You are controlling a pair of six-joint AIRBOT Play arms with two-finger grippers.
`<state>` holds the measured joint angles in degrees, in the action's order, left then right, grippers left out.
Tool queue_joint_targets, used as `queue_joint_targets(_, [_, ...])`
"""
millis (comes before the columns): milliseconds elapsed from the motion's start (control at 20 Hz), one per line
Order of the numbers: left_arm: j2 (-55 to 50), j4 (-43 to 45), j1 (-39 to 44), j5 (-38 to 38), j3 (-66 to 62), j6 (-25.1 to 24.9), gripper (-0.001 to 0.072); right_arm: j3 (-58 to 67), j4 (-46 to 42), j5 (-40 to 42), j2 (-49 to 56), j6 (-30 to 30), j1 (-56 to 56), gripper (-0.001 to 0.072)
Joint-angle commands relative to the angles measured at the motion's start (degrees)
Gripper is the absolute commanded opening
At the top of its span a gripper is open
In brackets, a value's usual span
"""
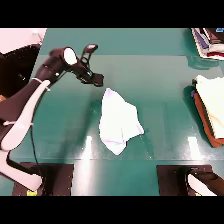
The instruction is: Fold the shirts.
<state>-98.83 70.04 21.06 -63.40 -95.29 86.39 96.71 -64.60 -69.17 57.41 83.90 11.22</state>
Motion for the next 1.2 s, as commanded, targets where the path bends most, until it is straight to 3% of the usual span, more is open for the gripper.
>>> queue_joint_targets(0, [-7.3, -8.0, -0.3, 2.7, 0.0, -2.8, 0.0554, 0.0, 0.1, 0.0, 0.0, 0.0, 0.0, 0.0019])
queue_joint_targets(200, [-9.6, -8.3, 1.1, 5.5, 0.0, -2.8, 0.0551, 0.0, 0.1, 0.0, 0.0, 0.1, 0.0, 0.0019])
queue_joint_targets(250, [-9.6, -8.4, 1.1, 6.0, -0.2, -2.8, 0.0392, 0.0, 0.1, -0.1, 0.0, 0.1, 0.0, 0.0019])
queue_joint_targets(300, [-9.6, -8.2, 0.7, 5.6, -0.8, -2.8, 0.0085, 0.0, 0.1, -0.3, 0.0, 0.1, 0.0, 0.0019])
queue_joint_targets(350, [-9.4, -8.2, 0.1, 4.2, -1.7, -2.7, 0.0021, -0.1, 0.1, -1.0, 0.0, 0.1, 0.0, 0.0019])
queue_joint_targets(600, [-1.3, -2.6, -5.9, -2.7, -3.9, -2.4, 0.0023, -10.3, 0.3, -5.6, 0.0, 2.4, 0.1, 0.0019])
queue_joint_targets(750, [3.9, 0.8, -8.4, -7.4, -3.9, -3.0, 0.0023, -23.1, 0.7, -3.4, 0.1, 3.3, 0.6, 0.0022])
queue_joint_targets(800, [4.8, 0.9, -8.8, -8.5, -3.9, -3.2, 0.0024, -27.5, 2.2, -1.9, 0.6, 3.3, 0.6, 0.0084])
queue_joint_targets(850, [5.2, 1.0, -8.9, -9.2, -3.9, -4.0, 0.0023, -31.7, 4.5, -0.4, 1.9, 3.2, 0.6, 0.0320])
queue_joint_targets(900, [5.2, 0.9, -8.9, -9.6, -3.9, -4.0, 0.0023, -35.1, 7.0, 0.5, 3.7, 3.0, 0.6, 0.0466])
queue_joint_targets(1150, [5.2, 1.0, -8.9, -9.2, -3.9, -4.0, 0.0024, -42.7, 22.2, 10.0, 17.9, -8.7, 4.7, 0.0474])
